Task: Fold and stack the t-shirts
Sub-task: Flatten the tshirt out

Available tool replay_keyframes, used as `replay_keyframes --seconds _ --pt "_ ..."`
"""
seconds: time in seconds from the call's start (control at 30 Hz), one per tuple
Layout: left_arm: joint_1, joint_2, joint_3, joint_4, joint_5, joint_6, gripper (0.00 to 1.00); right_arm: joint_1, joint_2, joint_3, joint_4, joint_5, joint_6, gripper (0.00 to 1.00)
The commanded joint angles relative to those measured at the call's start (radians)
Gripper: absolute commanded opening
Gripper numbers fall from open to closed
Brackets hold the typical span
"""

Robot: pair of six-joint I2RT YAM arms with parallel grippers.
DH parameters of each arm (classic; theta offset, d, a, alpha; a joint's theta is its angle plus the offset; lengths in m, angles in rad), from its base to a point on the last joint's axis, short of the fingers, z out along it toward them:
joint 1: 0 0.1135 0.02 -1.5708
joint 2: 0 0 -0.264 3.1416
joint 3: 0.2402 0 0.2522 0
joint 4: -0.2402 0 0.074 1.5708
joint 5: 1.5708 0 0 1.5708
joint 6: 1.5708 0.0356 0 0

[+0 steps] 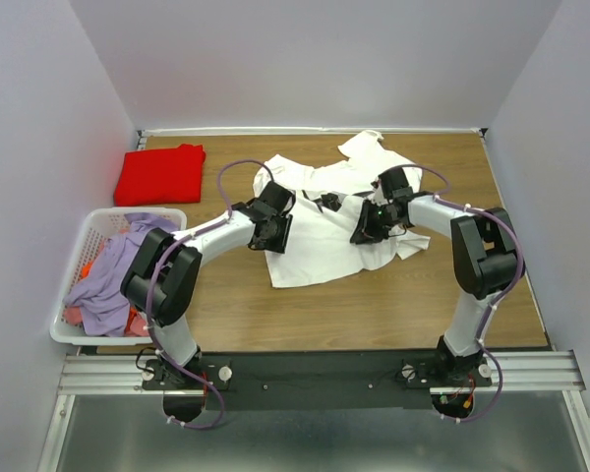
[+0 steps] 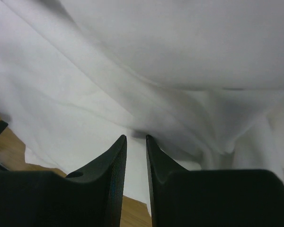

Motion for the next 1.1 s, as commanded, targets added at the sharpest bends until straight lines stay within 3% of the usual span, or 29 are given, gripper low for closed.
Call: replay_keyframes --seconds 0.0,0.23,0.43,0.6,0.63,0.77,0.97,1.03,1.07 --pt "-0.017 0.022 0.017 -0.007 0.058 0.017 0.43 -0.050 0.043 -0.030 0.008 0.119 0.031 0.30" --pt "-0.032 0.080 0.019 0.015 0.086 0.023 0.41 -0.053 0.048 -0.021 0.008 0.093 0.028 0.30" --pt "-0.012 0.141 0.029 0.009 0.038 0.012 0.27 -0.053 0.037 -0.030 0.005 0.064 0.024 0.30" --pt "0.092 0.167 0.049 -0.014 -0.095 0.035 0.25 -0.052 0.023 -0.036 0.008 0.014 0.007 0.31" --pt "0.111 0.175 0.074 -0.022 -0.139 0.041 0.20 -0.052 0.023 -0.035 0.007 0.000 0.002 0.31" --pt "0.184 0.259 0.177 -0.044 -0.187 0.086 0.20 -0.049 0.035 -0.003 0.005 -0.017 -0.012 0.31" --pt "0.206 0.327 0.313 -0.034 -0.215 0.097 0.24 -0.007 0.017 0.071 -0.002 -0.072 -0.028 0.33" --pt "0.207 0.313 0.327 -0.030 -0.212 0.095 0.31 0.042 0.002 0.105 -0.010 -0.074 -0.070 0.34" --pt "0.206 0.290 0.326 -0.025 -0.210 0.095 0.41 0.063 -0.013 0.115 -0.010 -0.066 -0.088 0.34"
